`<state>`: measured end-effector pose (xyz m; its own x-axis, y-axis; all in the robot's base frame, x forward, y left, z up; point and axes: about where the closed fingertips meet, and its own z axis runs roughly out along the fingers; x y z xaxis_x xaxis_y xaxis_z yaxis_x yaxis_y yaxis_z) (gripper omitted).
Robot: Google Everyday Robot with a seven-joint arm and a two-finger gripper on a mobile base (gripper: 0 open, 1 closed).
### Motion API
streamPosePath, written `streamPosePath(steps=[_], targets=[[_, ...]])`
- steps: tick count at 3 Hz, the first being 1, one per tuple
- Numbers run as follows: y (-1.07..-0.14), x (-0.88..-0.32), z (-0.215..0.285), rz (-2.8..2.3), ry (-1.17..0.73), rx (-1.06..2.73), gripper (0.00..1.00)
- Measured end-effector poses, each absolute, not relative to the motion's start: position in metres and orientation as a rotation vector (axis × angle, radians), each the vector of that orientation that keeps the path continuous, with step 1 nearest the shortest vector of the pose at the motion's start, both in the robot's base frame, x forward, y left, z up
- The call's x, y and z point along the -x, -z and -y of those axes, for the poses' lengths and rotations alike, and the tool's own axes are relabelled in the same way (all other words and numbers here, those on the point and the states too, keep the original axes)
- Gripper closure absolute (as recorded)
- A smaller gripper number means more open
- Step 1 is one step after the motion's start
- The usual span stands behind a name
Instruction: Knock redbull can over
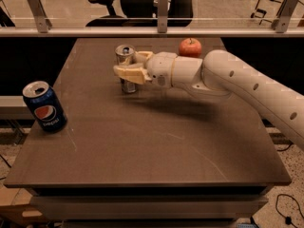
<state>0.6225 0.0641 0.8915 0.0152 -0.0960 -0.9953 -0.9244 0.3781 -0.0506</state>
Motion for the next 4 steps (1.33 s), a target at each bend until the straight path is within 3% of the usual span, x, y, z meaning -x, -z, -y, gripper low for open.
streamPosePath(steps=[1, 2, 4], targets=[[-0.892, -0.622, -0.067, -1.408, -0.851, 0.998, 0.88], [-0.892, -0.621, -0.069, -1.406, -0.854, 1.001, 1.0], [-0.9, -0.623, -0.055, -1.412, -0.859, 0.992, 1.0]])
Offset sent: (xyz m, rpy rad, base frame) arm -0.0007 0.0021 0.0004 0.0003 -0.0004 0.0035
